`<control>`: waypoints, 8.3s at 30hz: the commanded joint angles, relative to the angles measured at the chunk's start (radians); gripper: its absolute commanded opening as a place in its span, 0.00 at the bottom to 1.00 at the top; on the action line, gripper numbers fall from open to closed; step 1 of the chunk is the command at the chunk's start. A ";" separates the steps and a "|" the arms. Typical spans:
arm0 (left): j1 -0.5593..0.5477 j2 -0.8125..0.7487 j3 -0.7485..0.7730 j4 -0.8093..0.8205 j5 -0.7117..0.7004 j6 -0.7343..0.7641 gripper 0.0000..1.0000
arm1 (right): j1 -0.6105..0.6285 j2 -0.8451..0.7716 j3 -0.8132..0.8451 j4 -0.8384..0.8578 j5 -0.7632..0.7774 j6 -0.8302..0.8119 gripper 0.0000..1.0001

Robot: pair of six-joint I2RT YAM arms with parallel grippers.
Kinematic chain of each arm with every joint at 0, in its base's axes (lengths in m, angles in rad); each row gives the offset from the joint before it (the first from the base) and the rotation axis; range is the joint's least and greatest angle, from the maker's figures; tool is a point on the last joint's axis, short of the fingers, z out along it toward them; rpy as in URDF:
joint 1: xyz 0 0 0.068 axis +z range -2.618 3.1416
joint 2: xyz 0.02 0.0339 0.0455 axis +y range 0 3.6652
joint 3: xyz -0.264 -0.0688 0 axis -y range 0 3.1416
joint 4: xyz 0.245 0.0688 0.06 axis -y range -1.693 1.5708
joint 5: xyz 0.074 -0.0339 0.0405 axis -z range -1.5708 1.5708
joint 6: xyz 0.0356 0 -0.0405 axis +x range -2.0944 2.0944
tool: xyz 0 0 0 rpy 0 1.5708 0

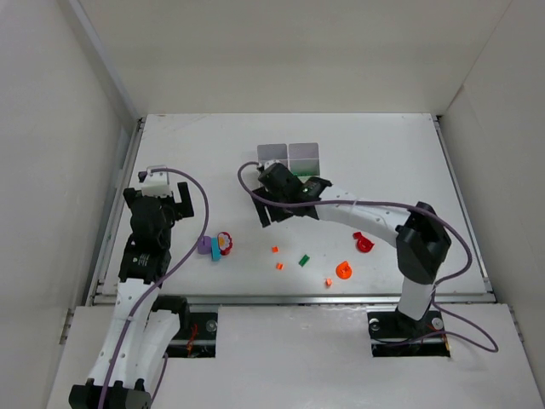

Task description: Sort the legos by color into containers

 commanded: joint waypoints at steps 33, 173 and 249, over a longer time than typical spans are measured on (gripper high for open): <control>0.007 -0.041 -0.029 0.063 0.013 -0.016 0.95 | 0.090 0.138 -0.162 0.005 -0.099 0.181 0.35; -0.118 -0.114 -0.098 0.122 0.112 -0.045 0.96 | 0.176 -0.014 -0.367 -0.023 0.080 0.878 0.55; 0.031 0.018 -0.078 0.131 0.144 -0.044 0.98 | -0.176 0.324 0.552 -0.047 0.089 -0.192 0.61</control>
